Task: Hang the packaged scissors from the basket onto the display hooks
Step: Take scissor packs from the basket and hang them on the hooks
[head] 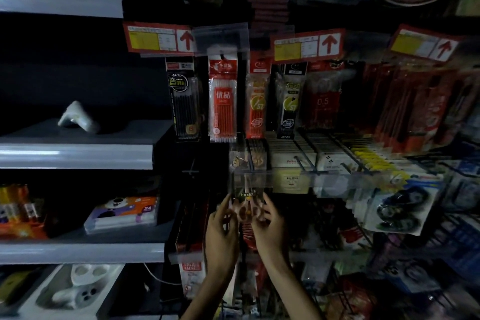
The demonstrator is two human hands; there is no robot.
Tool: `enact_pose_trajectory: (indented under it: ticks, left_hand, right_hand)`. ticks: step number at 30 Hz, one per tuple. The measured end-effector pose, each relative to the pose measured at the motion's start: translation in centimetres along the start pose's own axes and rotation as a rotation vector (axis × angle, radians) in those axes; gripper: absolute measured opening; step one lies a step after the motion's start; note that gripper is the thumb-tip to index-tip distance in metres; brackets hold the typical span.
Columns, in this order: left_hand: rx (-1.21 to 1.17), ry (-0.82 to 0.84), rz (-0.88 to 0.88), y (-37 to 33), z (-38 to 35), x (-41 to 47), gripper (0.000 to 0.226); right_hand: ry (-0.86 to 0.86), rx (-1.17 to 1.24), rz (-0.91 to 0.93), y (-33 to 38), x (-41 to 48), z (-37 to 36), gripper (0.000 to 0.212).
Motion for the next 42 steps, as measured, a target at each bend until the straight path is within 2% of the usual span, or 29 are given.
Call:
enact_pose_trajectory:
  ticks: [2,8,11,17,23,30,34,42]
  left_hand:
    - [0.000,-0.026,-0.005,0.3,0.1,0.3,0.042]
    - [-0.061,-0.182,0.050,0.4,1.1,1.0,0.011]
    - [-0.086,-0.204,0.085,0.6,1.2,1.1,0.011]
    - [-0.118,-0.202,0.093,0.0,1.1,2.5,0.011]
    - [-0.076,-0.157,0.135,1.0,0.8,2.4,0.017]
    - [-0.049,-0.168,-0.003,-2.0,0.9,2.8,0.014]
    - [-0.125,-0.221,0.007,-3.7,0.8,3.3,0.007]
    - [-0.185,-0.257,-0.036,-5.3,1.0,3.8,0.005]
  right_hand:
    - [-0.024,0.018,0.002,0.2,0.0,0.4,0.061]
    - [-0.139,0.091,-0.033,-0.2,0.6,1.4,0.025]
    - [-0.159,0.105,-0.040,-0.8,0.8,1.2,0.017]
    - [-0.216,0.165,-0.025,0.3,2.1,1.1,0.016]
    - [-0.199,0.099,-0.016,0.0,1.8,1.3,0.015]
    - [-0.242,0.107,0.003,1.1,2.4,1.6,0.016]
    - [-0.276,0.158,0.011,1.6,2.8,1.4,0.020]
    - [-0.315,0.180,0.065,3.0,3.9,1.6,0.014]
Point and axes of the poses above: each hand's wrist, its own x-axis towards the middle knuckle, its own z-axis out of the back of the hand, y = z × x, the point moved 8 cm from there along x, towards the middle knuckle, and after that the axes turned 5 degrees about z, right-handed, at the moved point
